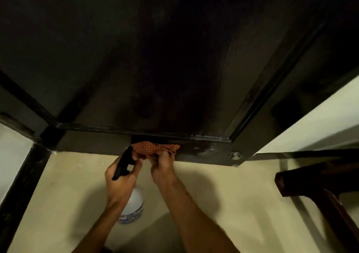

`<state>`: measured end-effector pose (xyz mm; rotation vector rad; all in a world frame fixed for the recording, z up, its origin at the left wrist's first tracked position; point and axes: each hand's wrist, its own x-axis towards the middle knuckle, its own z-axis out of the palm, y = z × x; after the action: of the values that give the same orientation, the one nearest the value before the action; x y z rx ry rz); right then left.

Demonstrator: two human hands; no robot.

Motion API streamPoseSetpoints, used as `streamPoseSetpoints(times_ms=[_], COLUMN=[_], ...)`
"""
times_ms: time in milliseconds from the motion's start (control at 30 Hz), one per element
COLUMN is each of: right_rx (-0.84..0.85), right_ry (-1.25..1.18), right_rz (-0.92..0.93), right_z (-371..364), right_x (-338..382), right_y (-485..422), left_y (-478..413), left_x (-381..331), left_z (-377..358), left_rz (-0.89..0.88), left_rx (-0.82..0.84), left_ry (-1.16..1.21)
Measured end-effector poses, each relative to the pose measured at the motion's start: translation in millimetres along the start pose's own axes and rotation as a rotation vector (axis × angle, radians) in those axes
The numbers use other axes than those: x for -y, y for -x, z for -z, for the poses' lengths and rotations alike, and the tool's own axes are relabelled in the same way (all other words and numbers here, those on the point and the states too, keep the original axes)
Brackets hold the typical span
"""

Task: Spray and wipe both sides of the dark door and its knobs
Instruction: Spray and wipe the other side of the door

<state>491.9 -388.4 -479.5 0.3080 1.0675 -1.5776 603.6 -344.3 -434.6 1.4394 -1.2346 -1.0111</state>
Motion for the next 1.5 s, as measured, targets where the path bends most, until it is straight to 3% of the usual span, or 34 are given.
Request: streamPoseSetpoints(times_ms=[100, 300, 367, 500, 567, 633, 800, 933, 1000, 1067, 1133, 1200, 1333, 1433, 1500], right_rx=[0.016, -0.316, -0.31, -0.254, -0.212, -0.215, -0.351, -0.291, -0.378, -0.508, -0.48, -0.493, -0.508, -0.517, -0.357], right_ry=[-0.147, -0.077, -0.033, -0.012, 0.026, -0.041, -0.158, -0.097, -0.135, -0.089, 0.05, 0.074, -0.114, 0.038, 0.08], right_rz=[0.025, 0.476, 0.411, 0.011, -0.093, -0.103, 0.136, -0.001, 0.114, 0.461, 0.692, 0.7, 0.454, 0.53, 0.623], right_z=[-15.0, 21.1, 18.0, 27.4, 44.6, 55.7, 82.6, 74.5, 67.6, 71.0, 69.6, 77.3, 114.4, 93.2, 69.7], right_x=[25.4, 66.8, 47.8, 22.7, 28.9, 44.7, 48.1, 54.5, 69.0, 80.7, 86.2, 77.3, 34.1, 60.5, 81.8], right_y=[18.4, 9.0, -0.7, -23.4, -35.5, -38.4, -47.4, -38.2, -35.0, -31.9, -21.5, -22.9, -95.1, -62.1, -15.3], left_y=[-4.0, -5.0, -0.2, 9.6, 11.5, 10.7, 9.4, 10.6, 11.2, 14.7, 17.2, 22.0, 35.2, 30.6, 24.5], left_x=[-9.8, -13.1, -12.8, -9.2, -9.9, -14.1, -11.4, -4.4, -8.2, -14.5, -17.7, -14.3, -10.2, -18.8, -20.7], left_z=[5.4, 4.2, 0.5, -7.5, -13.8, -18.0, -31.4, -38.1, -43.0, -54.1, -60.4, -63.1, -62.7, -65.3, -68.1], left_rz=[0.004, 0.01, -0.003, 0.013, 0.028, 0.013, 0.015, 0.067, 0.072, 0.064, 0.062, 0.064, 0.064, 0.055, 0.048], left_rx=[0.024, 0.045, 0.055, 0.067, 0.077, 0.099, 0.127, 0.128, 0.145, 0.164, 0.156, 0.167, 0.193, 0.207, 0.214], left_ry=[-0.037, -0.022, -0.034, 0.0, 0.004, 0.002, -0.012, 0.001, 0.012, 0.02, 0.012, 0.003, -0.001, 0.016, -0.028])
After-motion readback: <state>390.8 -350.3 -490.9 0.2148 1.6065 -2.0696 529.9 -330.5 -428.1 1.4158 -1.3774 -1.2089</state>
